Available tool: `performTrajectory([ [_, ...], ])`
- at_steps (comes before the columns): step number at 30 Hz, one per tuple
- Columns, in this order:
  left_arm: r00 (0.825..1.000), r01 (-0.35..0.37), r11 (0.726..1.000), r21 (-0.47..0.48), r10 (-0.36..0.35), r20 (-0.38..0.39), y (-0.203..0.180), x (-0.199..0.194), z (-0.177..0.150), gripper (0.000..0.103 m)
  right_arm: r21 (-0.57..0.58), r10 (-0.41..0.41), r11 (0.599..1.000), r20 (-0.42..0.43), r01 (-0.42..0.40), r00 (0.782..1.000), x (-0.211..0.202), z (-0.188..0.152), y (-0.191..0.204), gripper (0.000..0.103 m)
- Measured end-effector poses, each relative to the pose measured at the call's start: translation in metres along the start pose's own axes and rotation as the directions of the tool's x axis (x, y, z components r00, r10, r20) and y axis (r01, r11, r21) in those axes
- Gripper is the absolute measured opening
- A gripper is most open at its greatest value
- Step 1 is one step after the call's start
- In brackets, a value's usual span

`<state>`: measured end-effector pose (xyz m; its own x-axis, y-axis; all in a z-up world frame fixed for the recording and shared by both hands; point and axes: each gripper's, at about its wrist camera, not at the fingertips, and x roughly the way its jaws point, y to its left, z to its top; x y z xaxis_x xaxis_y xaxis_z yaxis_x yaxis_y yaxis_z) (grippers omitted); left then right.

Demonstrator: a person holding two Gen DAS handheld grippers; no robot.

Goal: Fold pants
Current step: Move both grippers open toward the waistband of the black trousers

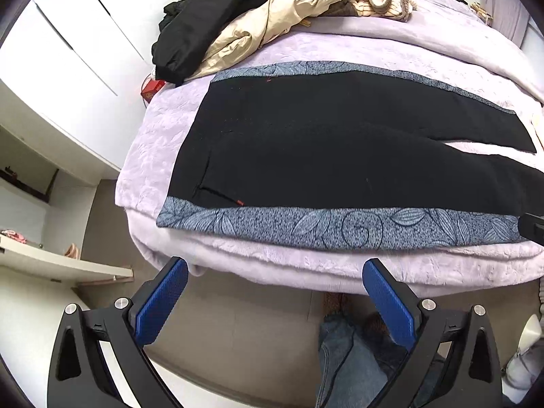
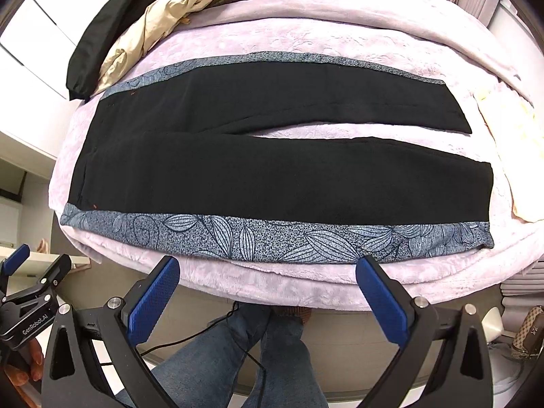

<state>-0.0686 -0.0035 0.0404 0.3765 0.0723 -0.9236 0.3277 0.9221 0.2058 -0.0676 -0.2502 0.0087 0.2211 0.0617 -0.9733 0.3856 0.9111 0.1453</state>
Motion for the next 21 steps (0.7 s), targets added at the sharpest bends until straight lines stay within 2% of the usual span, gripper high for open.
performTrajectory([
  [9, 1.000, -0.001, 1.000, -0.029, 0.001, -0.013, 0.009, 0.001, -0.008, 0.103, 0.001, -0.016, 1.000, -0.017, 0.016, 1.000, 0.004, -0.004, 0.002, 0.103],
  [13, 1.000, 0.014, 0.999, -0.043, -0.015, -0.016, 0.020, 0.010, 0.000, 0.103, 0.005, -0.029, 1.000, -0.020, 0.029, 0.999, 0.011, 0.001, 0.008, 0.103],
  [21, 0.999, 0.028, 1.000, -0.012, -0.028, -0.019, 0.041, 0.033, 0.023, 0.103, 0.046, -0.062, 0.997, -0.026, 0.063, 0.998, 0.028, 0.014, 0.022, 0.103],
])
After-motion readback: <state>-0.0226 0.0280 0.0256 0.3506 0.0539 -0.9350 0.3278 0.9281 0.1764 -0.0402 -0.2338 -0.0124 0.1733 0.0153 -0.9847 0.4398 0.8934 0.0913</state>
